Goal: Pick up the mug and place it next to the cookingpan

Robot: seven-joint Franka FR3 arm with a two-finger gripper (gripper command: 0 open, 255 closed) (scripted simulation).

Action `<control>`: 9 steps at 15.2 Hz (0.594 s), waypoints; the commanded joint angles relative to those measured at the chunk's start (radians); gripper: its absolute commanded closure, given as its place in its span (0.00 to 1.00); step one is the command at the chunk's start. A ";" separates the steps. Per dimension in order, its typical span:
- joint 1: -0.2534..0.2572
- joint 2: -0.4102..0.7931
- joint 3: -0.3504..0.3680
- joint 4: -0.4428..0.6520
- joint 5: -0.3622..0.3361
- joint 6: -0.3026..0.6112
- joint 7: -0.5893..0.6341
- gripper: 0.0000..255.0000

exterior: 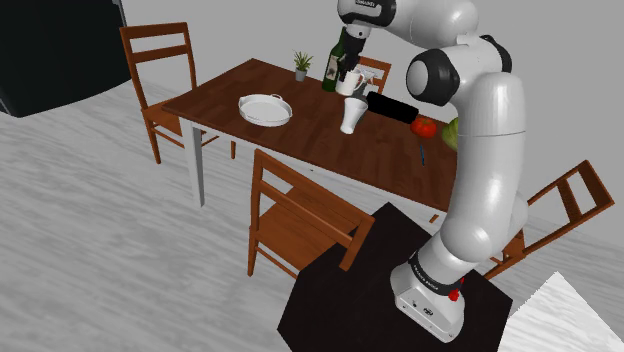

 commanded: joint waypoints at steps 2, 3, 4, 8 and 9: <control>0.009 -0.007 0.000 -0.052 -0.001 0.045 -0.001 1.00; 0.011 -0.008 0.000 -0.067 -0.001 0.059 -0.002 1.00; 0.013 -0.009 0.000 -0.081 -0.001 0.073 -0.002 1.00; 0.019 -0.008 0.002 -0.134 0.001 0.126 -0.005 1.00; 0.020 -0.007 0.003 -0.147 0.001 0.139 -0.005 1.00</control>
